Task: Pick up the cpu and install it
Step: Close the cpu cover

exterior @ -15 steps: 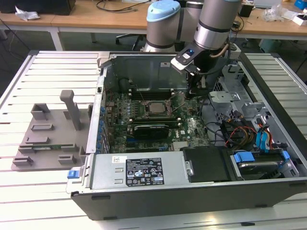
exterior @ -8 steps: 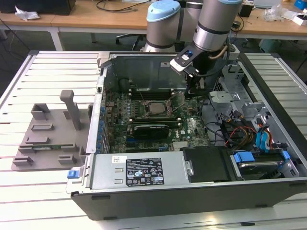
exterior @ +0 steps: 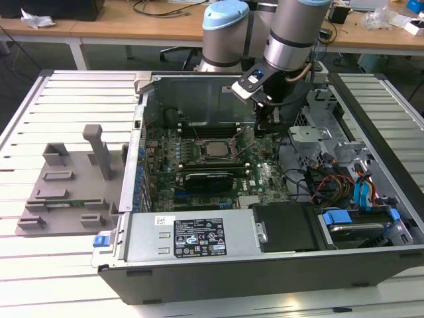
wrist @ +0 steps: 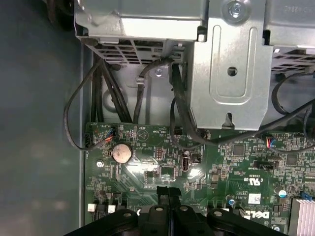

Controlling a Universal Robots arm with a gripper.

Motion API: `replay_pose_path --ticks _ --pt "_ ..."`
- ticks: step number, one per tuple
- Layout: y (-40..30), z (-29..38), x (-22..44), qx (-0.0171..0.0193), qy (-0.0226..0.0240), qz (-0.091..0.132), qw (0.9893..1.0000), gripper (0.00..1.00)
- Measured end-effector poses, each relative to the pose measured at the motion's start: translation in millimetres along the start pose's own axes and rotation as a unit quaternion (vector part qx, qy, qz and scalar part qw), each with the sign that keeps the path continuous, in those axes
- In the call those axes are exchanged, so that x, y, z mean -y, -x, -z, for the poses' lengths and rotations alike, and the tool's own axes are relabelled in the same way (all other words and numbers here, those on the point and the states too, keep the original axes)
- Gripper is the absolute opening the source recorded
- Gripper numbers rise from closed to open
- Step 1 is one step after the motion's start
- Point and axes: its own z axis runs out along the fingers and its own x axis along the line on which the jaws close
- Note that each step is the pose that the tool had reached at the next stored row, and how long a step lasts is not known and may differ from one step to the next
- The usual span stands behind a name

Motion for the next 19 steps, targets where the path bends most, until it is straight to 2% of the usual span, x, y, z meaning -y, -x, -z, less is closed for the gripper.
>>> replay_pose_path --ticks 4,9,19 --pt "-0.3 -0.5 7.2 0.0000 0.0000 0.000 1.0000 0.11" --pt "-0.9 -1.4 19.7 0.0000 0.0000 0.000 1.0000 0.11" --pt "-1.6 -2.5 33.4 0.0000 0.0000 0.000 1.0000 0.11"
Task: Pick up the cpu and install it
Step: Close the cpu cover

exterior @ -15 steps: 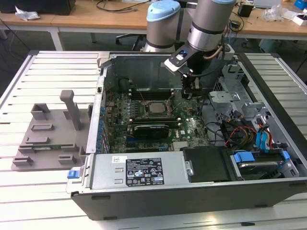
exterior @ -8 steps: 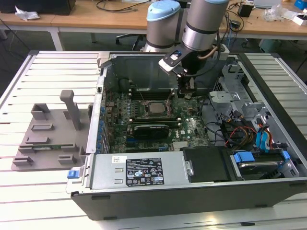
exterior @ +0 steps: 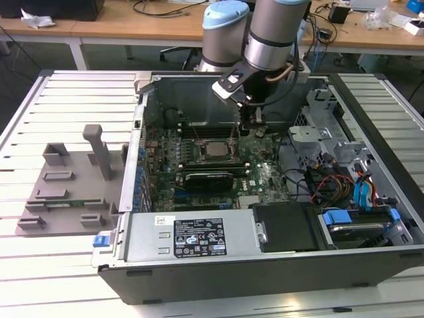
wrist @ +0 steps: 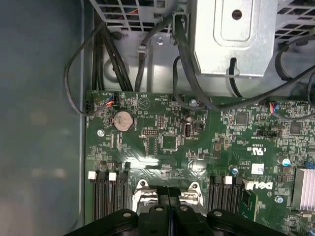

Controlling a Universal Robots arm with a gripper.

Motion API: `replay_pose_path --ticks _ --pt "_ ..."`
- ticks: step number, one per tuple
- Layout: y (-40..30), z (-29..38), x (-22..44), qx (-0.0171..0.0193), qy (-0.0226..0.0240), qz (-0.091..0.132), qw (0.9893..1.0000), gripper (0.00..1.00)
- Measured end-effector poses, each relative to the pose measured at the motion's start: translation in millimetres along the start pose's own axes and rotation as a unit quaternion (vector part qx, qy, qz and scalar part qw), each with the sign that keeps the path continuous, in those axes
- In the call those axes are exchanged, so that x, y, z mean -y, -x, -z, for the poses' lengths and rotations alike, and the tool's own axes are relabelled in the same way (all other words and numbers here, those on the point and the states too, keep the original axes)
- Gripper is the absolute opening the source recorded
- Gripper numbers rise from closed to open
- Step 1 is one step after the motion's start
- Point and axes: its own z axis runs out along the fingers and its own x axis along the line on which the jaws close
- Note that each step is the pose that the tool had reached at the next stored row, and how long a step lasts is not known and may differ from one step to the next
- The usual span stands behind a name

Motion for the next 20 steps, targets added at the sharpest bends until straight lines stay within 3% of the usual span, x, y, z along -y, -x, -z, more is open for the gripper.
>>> replay_pose_path --ticks 10,20 --pt "-0.7 -1.1 15.2 0.0000 0.0000 0.000 1.0000 0.11" --pt "-1.3 -1.9 26.1 0.0000 0.0000 0.000 1.0000 0.11"
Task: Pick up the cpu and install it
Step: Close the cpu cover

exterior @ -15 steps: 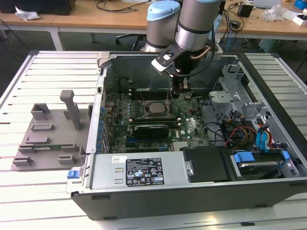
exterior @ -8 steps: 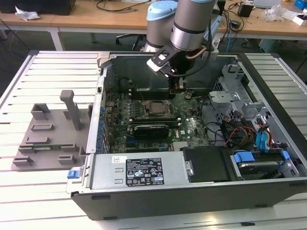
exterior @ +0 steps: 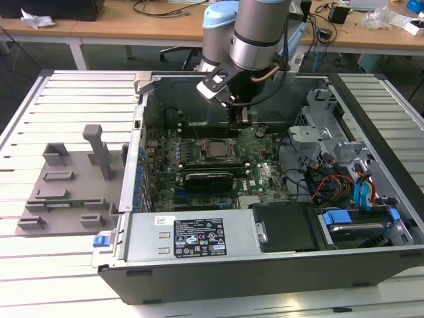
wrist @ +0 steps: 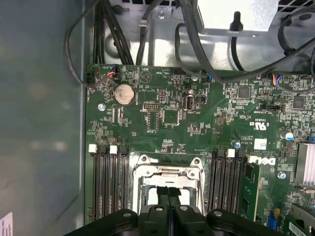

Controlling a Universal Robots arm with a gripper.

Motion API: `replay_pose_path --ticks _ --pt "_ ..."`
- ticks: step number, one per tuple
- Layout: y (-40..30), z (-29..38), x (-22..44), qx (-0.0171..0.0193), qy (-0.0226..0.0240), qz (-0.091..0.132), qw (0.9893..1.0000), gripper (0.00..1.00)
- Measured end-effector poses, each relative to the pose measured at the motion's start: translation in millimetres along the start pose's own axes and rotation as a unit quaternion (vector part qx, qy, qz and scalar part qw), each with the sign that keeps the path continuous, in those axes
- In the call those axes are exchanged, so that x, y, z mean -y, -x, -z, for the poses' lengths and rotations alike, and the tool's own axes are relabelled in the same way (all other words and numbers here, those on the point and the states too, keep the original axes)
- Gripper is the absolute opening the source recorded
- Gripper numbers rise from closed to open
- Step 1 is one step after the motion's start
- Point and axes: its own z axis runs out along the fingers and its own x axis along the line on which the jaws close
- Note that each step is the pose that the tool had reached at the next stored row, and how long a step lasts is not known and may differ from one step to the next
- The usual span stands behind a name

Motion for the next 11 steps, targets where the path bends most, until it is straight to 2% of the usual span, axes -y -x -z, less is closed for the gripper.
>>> replay_pose_path --ticks 11 --pt "-0.6 -0.9 13.1 0.0000 0.0000 0.000 1.0000 0.11"
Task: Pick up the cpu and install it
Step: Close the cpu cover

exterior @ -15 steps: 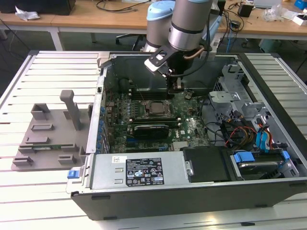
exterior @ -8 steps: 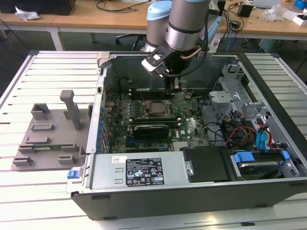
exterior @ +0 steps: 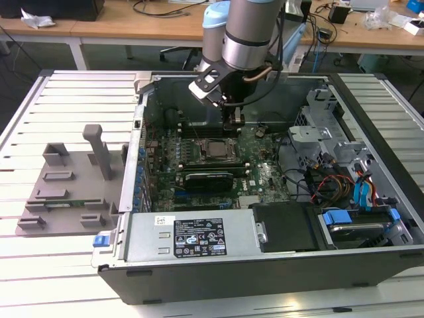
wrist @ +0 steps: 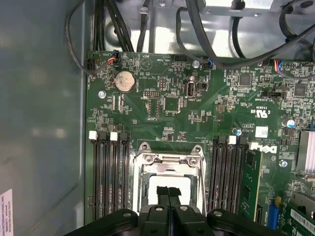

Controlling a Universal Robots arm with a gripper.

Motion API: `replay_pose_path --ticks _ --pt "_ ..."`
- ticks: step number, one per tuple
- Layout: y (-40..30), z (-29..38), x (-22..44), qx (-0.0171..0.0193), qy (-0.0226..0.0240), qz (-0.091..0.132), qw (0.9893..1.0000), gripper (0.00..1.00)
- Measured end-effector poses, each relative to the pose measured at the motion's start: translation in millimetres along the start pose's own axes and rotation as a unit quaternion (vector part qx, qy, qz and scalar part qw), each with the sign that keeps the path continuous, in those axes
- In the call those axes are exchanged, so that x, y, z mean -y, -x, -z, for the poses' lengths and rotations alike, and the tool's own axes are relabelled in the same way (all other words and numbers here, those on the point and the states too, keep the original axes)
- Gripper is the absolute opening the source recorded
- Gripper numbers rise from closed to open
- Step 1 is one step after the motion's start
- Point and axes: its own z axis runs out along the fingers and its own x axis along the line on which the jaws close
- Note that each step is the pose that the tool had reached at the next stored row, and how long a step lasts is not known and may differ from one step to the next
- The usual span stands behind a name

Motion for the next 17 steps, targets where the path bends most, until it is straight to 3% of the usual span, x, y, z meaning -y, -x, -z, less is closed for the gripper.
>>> replay_pose_path --ticks 17 --pt "-1.0 -1.6 20.5 0.0000 0.0000 0.000 1.0000 0.11"
